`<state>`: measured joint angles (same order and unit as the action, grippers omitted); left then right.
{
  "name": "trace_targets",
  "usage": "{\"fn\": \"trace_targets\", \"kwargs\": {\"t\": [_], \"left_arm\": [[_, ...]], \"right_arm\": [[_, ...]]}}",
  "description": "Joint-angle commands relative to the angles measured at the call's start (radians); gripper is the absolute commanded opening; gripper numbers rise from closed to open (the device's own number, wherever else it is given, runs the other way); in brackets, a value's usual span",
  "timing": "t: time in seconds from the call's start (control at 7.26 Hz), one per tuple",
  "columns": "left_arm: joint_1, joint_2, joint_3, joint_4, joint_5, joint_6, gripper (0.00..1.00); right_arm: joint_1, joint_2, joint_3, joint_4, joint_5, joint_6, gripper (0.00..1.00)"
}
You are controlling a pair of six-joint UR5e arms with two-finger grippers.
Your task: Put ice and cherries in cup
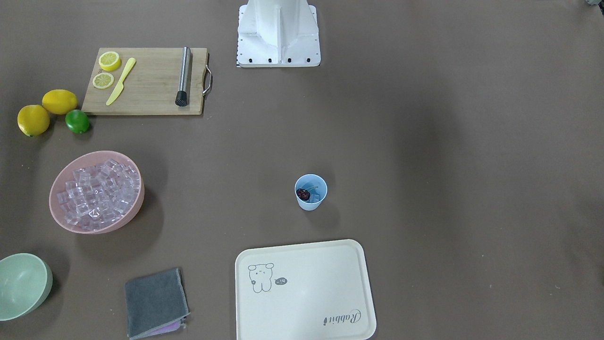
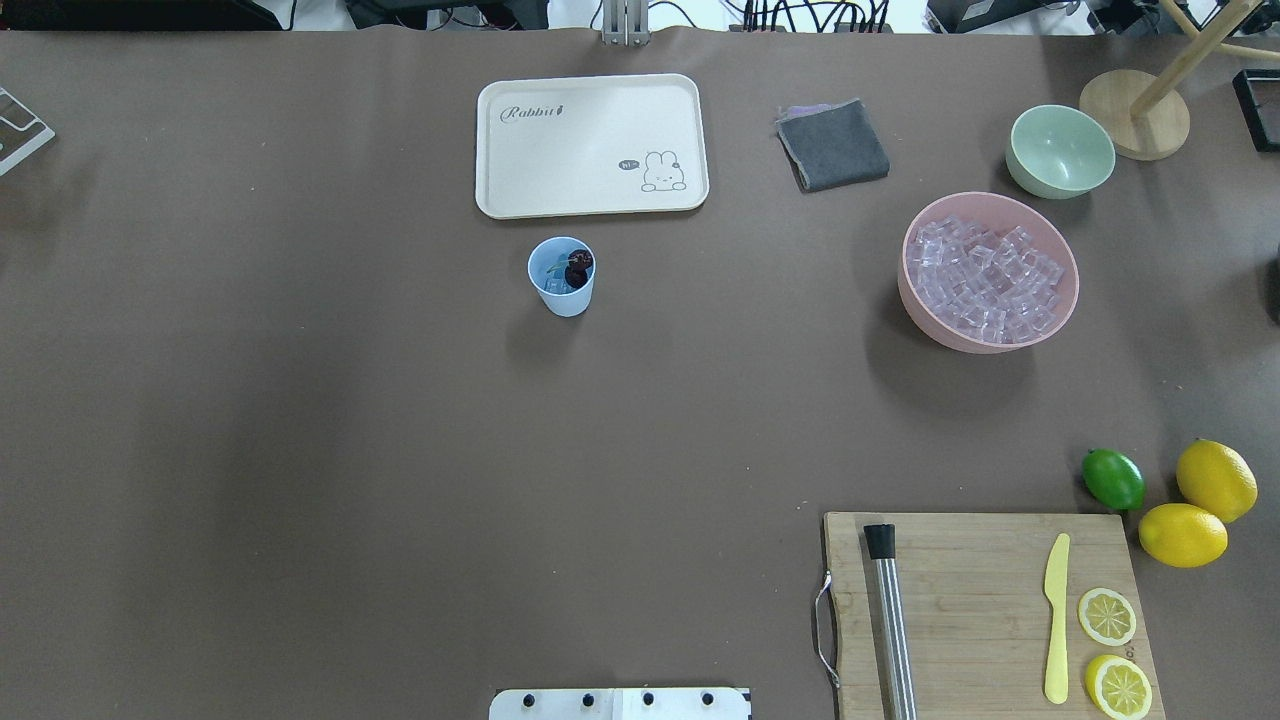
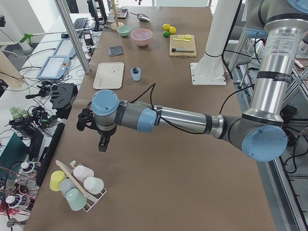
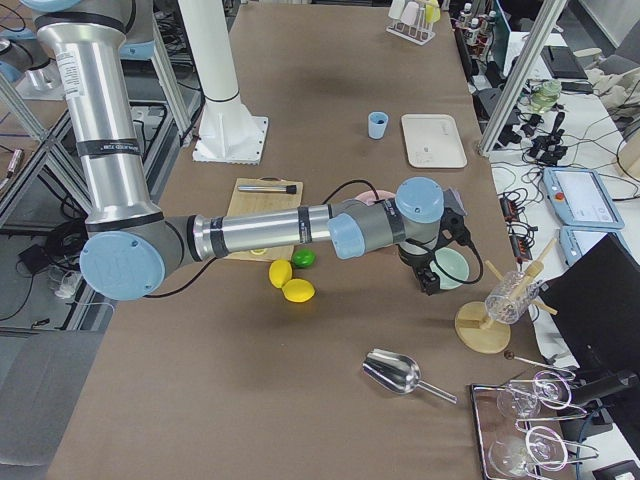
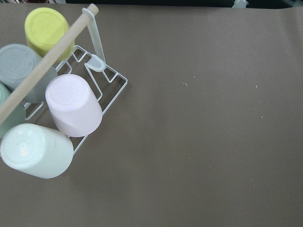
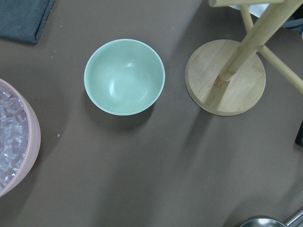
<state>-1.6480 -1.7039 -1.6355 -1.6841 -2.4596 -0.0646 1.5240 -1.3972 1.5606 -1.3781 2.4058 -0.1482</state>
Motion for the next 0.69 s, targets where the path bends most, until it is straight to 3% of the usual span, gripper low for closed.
{"fn": "trace_targets", "kwargs": {"t": [0.0,0.28,0.41,0.55], "left_arm": [[0.019,0.036,-0.083,-0.018,0.011,0.009,0.98],[0.068,0.041,-0.055,-0.072,0.011,0.006,0.98],[0.074,0.096,-0.05,-0.094,0.034,0.012,0.98],[0.073,0.169,-0.061,-0.235,0.045,0.009,0.98]], "right_arm": [[0.036,0.01,-0.002,-0.077,0.012,0.009,0.99],[0.038,0.062,-0.019,-0.13,0.012,0.025,0.99],[0.044,0.069,-0.033,-0.131,0.012,0.026,0.99],[0.045,0.07,-0.034,-0.13,0.012,0.024,0.99]]}}
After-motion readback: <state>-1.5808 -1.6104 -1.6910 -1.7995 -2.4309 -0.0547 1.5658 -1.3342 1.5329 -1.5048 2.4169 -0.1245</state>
